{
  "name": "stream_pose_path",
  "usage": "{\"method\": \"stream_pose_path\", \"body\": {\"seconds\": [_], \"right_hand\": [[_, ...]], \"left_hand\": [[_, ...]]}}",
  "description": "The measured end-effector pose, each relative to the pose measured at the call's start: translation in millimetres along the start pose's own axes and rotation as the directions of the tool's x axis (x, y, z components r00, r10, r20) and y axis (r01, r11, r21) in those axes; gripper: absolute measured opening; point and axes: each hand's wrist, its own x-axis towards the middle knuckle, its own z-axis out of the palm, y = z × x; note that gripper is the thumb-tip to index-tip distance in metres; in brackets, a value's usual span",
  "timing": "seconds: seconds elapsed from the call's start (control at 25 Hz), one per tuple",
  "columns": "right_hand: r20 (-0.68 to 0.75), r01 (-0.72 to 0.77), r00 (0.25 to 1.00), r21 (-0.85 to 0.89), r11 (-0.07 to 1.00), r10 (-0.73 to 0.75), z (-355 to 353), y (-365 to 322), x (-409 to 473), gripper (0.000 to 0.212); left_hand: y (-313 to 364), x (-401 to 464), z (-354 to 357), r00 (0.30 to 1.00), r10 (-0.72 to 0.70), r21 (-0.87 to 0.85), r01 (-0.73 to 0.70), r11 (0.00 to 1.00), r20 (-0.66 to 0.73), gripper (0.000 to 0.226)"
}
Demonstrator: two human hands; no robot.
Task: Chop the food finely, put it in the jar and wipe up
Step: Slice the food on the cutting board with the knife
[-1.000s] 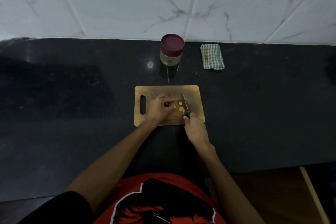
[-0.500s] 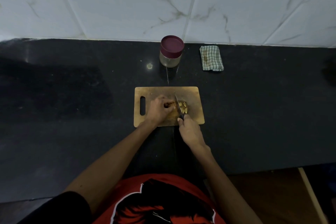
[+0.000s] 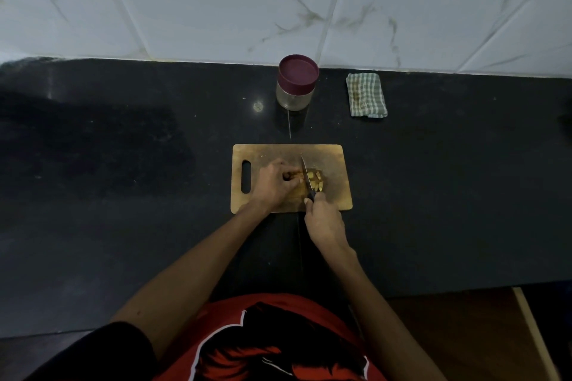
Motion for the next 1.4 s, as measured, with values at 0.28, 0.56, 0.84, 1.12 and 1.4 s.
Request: {"method": "stream_pose_path", "body": {"seconds": [0.28,0.56,0.84,1.12,1.4], "right_hand": [[0.009,0.011,1.000,0.022,1.000,-0.011,-1.7,3.5,4.7,0.023],[0.019,0.030,0.999,0.021,0.999,-0.030,-3.4,2.5,5.2,0.021],[-0.011,0.015,1.000,-0.032,0.999,-0.016,-0.8,-3.3,3.6,0.020],[-0.003,0.027,1.000,-0.081,0.996,-0.027,-4.8,-10.4,14.7,0.024],[0.009,0.021,1.000,-0.096,0.995,-0.020,-8.1,-21.4,27.9,0.024]], "left_hand": [[-1.1,0.2,0.4,1.000,-0.004,-0.007,0.004,1.000,0.004,0.030],[0.5,-0.3,-1.0,1.000,0.002,-0.009,-0.002,1.000,0.015,0.029],[0.9,0.4,-1.3,1.000,-0.009,0.009,0.009,1.000,0.024,0.029],[2.0,2.3,0.2,1.000,-0.007,0.016,0.007,1.000,0.000,0.024],[3.0,0.8,0.7,1.000,-0.013,0.000,0.013,1.000,-0.006,0.023]]}}
